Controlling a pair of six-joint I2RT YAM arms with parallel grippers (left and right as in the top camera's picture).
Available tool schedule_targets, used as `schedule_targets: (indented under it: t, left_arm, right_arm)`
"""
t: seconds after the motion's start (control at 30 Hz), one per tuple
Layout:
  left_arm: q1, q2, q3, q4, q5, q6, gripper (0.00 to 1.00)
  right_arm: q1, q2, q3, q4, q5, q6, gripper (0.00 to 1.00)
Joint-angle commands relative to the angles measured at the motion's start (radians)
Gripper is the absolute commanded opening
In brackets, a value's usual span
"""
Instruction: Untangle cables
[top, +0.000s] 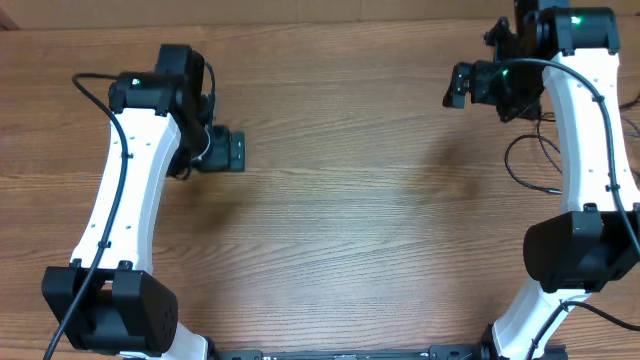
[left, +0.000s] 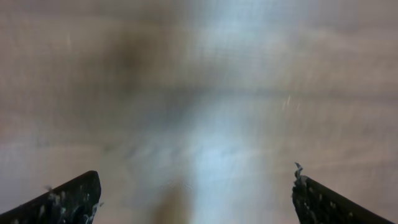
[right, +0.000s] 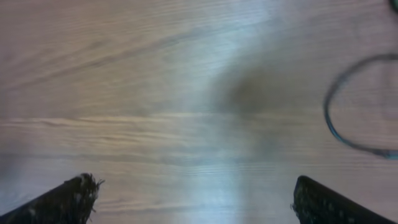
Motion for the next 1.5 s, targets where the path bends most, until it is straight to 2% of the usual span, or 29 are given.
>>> schedule_targets:
  t: [0.0, 0.17, 0.3, 0.5, 0.8, 0.93, 1.03, 1.2, 1.47]
  left_arm:
    - [-0.002, 0.001, 0.019, -0.062, 0.0, 0.026, 0.99]
    - [-0.002, 0.001, 0.016, -0.198, -0.013, 0.019, 1.0]
    - [-0.003, -0.032, -0.007, -0.206, -0.014, -0.001, 1.0]
    - [-0.003, -0.251, -0.185, -0.05, -0.014, 0.003, 1.0]
    - [-0.002, -0.758, -0.506, 0.254, -0.007, -0.001, 1.0]
    - [-0.002, -0.932, -0.553, 0.313, -0.007, 0.0, 1.0]
    - [-0.002, -0.998, -0.553, 0.325, -0.006, -0.001, 1.0]
    - [-0.002, -1.027, -0.553, 0.322, -0.007, 0.0, 1.0]
    - [-0.002, -1.014, -0.553, 0.281, -0.007, 0.0, 0.99]
  right_arm:
    - [-0.011, -0.003, 0.003, -0.043, 0.085, 0.051, 1.0]
    - [-0.026, -0.044, -0.01, -0.111, 0.085, 0.057, 1.0]
    - [-0.026, -0.131, -0.066, -0.105, 0.086, 0.064, 1.0]
    - [-0.026, -0.336, -0.245, 0.03, 0.086, 0.064, 1.0]
    - [-0.026, -0.836, -0.742, 0.443, 0.09, 0.06, 1.0]
    - [-0.026, -1.067, -0.93, 0.587, 0.142, 0.06, 1.0]
    - [-0.026, -1.181, -0.99, 0.601, 0.168, 0.06, 1.0]
    - [-0.026, -1.26, -0.998, 0.562, 0.167, 0.06, 1.0]
    - [-0.026, -1.257, -0.998, 0.5, 0.167, 0.06, 1.0]
